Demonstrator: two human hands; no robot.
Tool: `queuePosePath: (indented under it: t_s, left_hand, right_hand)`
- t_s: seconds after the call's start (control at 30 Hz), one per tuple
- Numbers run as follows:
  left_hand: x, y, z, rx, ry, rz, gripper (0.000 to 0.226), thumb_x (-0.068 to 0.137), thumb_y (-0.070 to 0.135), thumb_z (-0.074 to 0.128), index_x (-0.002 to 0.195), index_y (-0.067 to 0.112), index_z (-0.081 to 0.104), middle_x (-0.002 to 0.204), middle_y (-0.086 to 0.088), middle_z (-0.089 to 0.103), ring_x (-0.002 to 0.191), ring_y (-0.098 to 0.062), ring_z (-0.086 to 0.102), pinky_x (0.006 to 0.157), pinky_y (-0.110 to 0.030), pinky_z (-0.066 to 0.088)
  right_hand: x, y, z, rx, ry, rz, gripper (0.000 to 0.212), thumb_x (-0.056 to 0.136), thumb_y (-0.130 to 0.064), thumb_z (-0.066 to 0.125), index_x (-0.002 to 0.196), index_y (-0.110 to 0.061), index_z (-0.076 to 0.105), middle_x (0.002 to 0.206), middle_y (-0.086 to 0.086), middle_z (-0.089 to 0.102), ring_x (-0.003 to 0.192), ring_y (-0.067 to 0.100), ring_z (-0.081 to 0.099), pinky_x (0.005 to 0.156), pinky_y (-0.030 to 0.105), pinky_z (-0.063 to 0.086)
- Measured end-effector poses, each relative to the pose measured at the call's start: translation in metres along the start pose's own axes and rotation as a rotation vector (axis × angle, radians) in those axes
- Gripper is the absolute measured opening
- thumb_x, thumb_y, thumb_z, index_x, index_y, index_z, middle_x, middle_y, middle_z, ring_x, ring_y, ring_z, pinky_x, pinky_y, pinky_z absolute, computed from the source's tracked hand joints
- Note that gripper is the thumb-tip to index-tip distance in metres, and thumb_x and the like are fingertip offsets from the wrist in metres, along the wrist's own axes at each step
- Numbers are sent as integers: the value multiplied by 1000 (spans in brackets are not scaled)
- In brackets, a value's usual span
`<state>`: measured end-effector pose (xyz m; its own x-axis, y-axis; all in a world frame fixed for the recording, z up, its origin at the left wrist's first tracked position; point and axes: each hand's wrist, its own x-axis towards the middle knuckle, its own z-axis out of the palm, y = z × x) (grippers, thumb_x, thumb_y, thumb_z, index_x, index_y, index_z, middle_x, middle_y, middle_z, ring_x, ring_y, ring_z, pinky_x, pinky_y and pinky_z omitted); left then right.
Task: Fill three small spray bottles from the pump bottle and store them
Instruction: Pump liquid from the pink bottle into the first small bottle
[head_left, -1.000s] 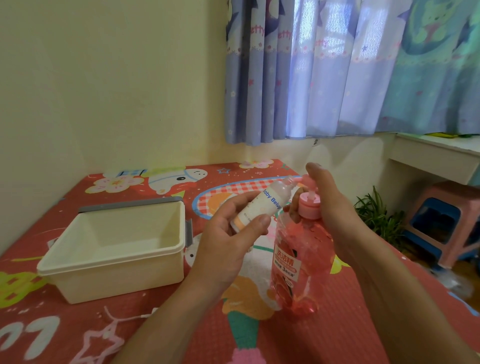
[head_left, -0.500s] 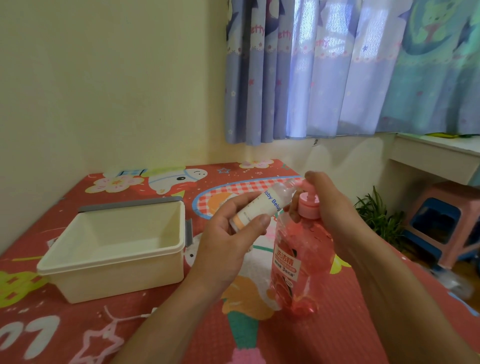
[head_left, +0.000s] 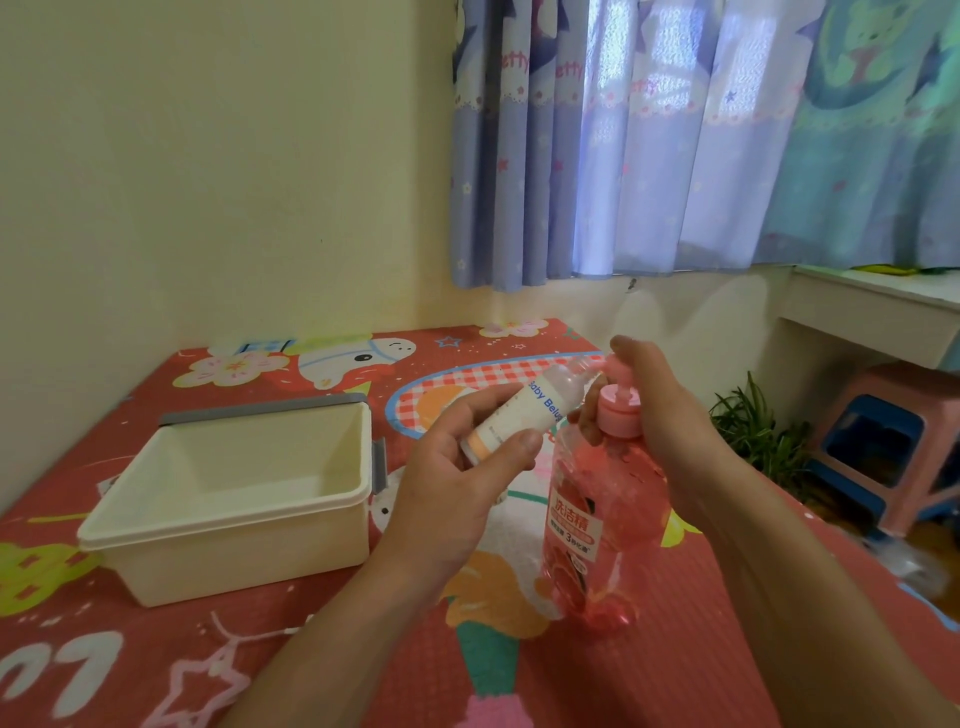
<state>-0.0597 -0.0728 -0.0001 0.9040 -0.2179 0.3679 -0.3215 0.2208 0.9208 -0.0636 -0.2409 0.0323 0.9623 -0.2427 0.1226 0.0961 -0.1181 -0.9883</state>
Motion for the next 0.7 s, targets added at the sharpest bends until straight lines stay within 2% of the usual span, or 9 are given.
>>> queuePosePath:
  t_s: [0.1,0.27,0.47,0.63,0.7]
  left_hand:
    - [0,0,1,-8,2,8,31,84,7,67,108,26,64,96,2,67,69,-1,66,58,-11,47]
    - [0,-2,-1,12,2,-10,31,84,10,68,110,27,66,92,12,69,72,-1,66,60,-10,47]
    - [-1,-2,-1,15,-5,-7,33,85,9,68,114,25,63,95,10,68,71,-1,66,60,-10,47]
    - [-1,-2,-1,25,-7,-14,32,86,8,67,115,21,63,96,6,68,70,-1,66,60,-10,48]
    - [-1,-2,-1,26,-10,-10,32,86,8,67,115,21,63,96,6,68,70,-2,66,60,-10,47]
  right_hand:
    - [0,0,0,1,-4,2,68,94,-62,37,57,-10,61,63,11,62,55,17,51,60,32,38]
    - [2,0,-1,-32,-7,14,58,95,-48,37,54,-12,58,58,8,59,59,21,43,56,32,36]
    - [2,2,-1,-5,-22,2,67,93,-65,36,57,-12,59,62,9,62,62,20,52,62,34,39]
    - [3,0,-1,-30,-15,11,60,95,-49,37,53,-11,57,61,11,61,58,20,44,56,32,36]
    - [3,1,-1,-24,-18,2,60,96,-51,37,57,-10,57,59,8,60,57,19,45,57,32,36]
